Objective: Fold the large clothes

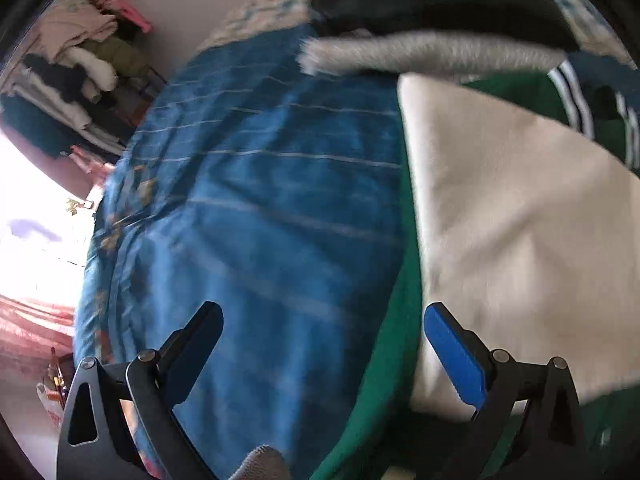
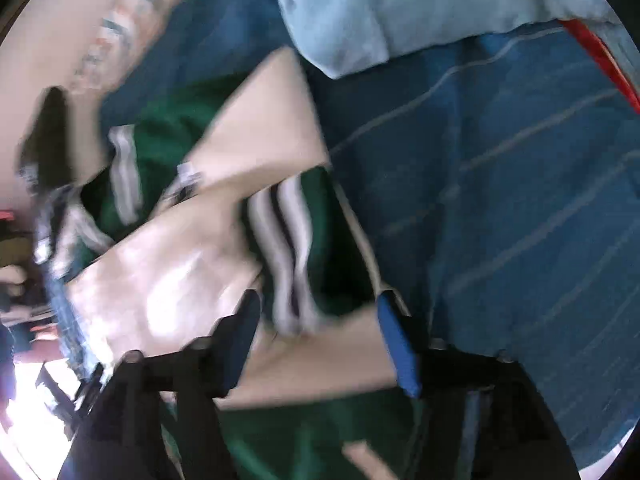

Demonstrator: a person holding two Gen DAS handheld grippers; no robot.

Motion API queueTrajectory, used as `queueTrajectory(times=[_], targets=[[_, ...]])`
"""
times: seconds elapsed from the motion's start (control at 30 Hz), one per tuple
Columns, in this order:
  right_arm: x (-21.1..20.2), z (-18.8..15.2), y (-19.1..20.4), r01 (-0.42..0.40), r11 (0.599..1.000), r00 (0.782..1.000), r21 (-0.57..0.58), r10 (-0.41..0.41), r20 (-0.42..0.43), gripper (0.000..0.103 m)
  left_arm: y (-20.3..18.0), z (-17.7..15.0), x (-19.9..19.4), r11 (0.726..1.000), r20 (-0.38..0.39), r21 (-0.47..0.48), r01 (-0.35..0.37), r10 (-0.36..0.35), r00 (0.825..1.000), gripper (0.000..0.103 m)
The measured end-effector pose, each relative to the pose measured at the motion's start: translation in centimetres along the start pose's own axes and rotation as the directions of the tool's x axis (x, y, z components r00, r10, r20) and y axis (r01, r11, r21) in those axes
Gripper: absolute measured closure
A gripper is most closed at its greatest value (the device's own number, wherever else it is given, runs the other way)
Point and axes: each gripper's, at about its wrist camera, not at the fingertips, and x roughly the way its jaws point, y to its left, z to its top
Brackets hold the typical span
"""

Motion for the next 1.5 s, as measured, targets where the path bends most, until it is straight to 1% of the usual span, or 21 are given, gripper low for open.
queueTrajectory(times=[0.13,0.2,0.37,0.47,0.5,0.53,0.57,0.63,0.7,0.77,0.83,0.9,0.97,1.03,1.07,1.17,1.2,1.27,1.37,1.43,1.5], targets=[[-2.4,-8.0,-0.4,-0.013,1.0,0.997,-0.01,0.013,-0.08,0.038,2.5,-6.5,-4.8,0.999,-0.018,0.027,-0.045,0.045,0.999,0.0],[-1.8,-12.5,-0.9,-0.033,0.999,0.984,-0.018,0.029,-0.177,0.038,2.9,-10.2,-5.7,0.997,-0.062,0.049,-0.055,0.058,0.996,0.0],[5.8,-25.9,2.7,-0.086,0.995,0.904,-0.043,0.06,-0.424,0.038,0.5,-19.5,-5.0,0.994,-0.195,0.107,-0.025,0.046,0.98,0.0],[9.8,-31.6,3.9,-0.009,0.995,0.885,-0.099,-0.038,-0.465,0.038,-1.7,-23.2,-3.0,0.983,-0.246,0.181,-0.012,0.057,0.967,0.0],[10.8,-32.7,3.9,0.036,0.992,0.89,-0.121,-0.087,-0.447,0.04,-2.3,-24.4,-2.5,0.981,-0.245,0.193,-0.006,0.054,0.968,0.0],[11.1,-33.5,4.0,0.092,0.987,0.914,-0.13,-0.136,-0.382,0.047,-2.5,-25.1,-2.4,0.981,-0.223,0.194,-0.011,0.055,0.973,0.0],[10.9,-34.0,3.9,0.152,0.98,0.923,-0.127,-0.187,-0.337,0.078,-2.5,-25.1,-2.6,0.982,-0.205,0.19,-0.014,0.054,0.977,0.0],[10.3,-34.6,3.8,0.119,0.992,0.938,-0.03,-0.123,-0.323,0.09,-2.1,-25.0,-2.7,0.985,-0.208,0.174,0.007,0.03,0.978,0.0],[9.5,-35.3,4.8,0.019,1.0,0.941,-0.004,-0.02,-0.339,0.091,-1.4,-25.0,-2.9,0.987,-0.217,0.156,0.034,0.001,0.976,0.0],[9.5,-35.8,5.8,0.013,0.996,0.93,-0.087,-0.044,-0.366,0.09,-0.8,-24.8,-3.0,0.987,-0.222,0.146,0.062,-0.029,0.975,0.0],[9.7,-35.5,5.2,0.03,0.997,0.911,-0.074,-0.058,-0.408,0.086,-0.4,-24.7,-3.4,0.987,-0.221,0.138,0.081,-0.049,0.974,0.0],[8.3,-35.2,4.1,0.026,1.0,0.925,-0.005,-0.026,-0.38,0.074,0.7,-24.5,-3.8,0.988,-0.225,0.117,0.101,-0.073,0.972,0.0],[6.9,-35.3,3.9,-0.079,0.995,0.93,0.053,0.093,-0.356,0.062,1.5,-24.5,-5.0,0.99,-0.211,0.094,0.102,-0.081,0.974,0.0],[7.6,-36.2,4.5,-0.171,0.982,0.9,0.081,0.189,-0.394,0.062,2.6,-24.4,-5.9,0.994,-0.187,0.074,0.08,-0.065,0.98,0.0],[8.7,-36.8,5.0,-0.176,0.981,0.886,0.078,0.192,-0.423,0.062,3.0,-24.5,-6.1,0.995,-0.182,0.065,0.07,-0.057,0.982,0.0],[13.0,-37.7,5.2,-0.115,0.991,0.859,0.073,0.136,-0.494,0.062,5.2,-24.6,-6.1,0.999,-0.181,0.004,0.04,-0.038,0.983,0.0],[13.9,-38.2,5.1,-0.099,0.991,0.861,0.087,0.129,-0.492,0.064,5.9,-24.6,-6.0,0.999,-0.185,-0.016,0.034,-0.036,0.982,0.0],[13.2,-38.5,6.0,-0.082,0.996,0.887,0.039,0.091,-0.453,0.097,7.0,-24.5,-5.5,0.999,-0.194,-0.035,0.026,-0.033,0.98,0.0],[9.3,-39.0,6.9,-0.045,0.998,0.942,-0.05,0.026,-0.335,0.098,8.2,-24.0,-5.0,0.998,-0.202,-0.059,0.031,-0.042,0.978,0.0],[8.3,-39.0,7.1,-0.018,0.997,0.949,-0.08,-0.008,-0.316,0.098,8.0,-23.4,-4.9,0.997,-0.198,-0.062,0.052,-0.063,0.978,0.0],[9.1,-38.5,7.1,0.047,0.99,0.936,-0.131,-0.09,-0.339,0.097,7.1,-22.5,-4.9,0.997,-0.178,-0.034,0.064,-0.069,0.982,0.0]])
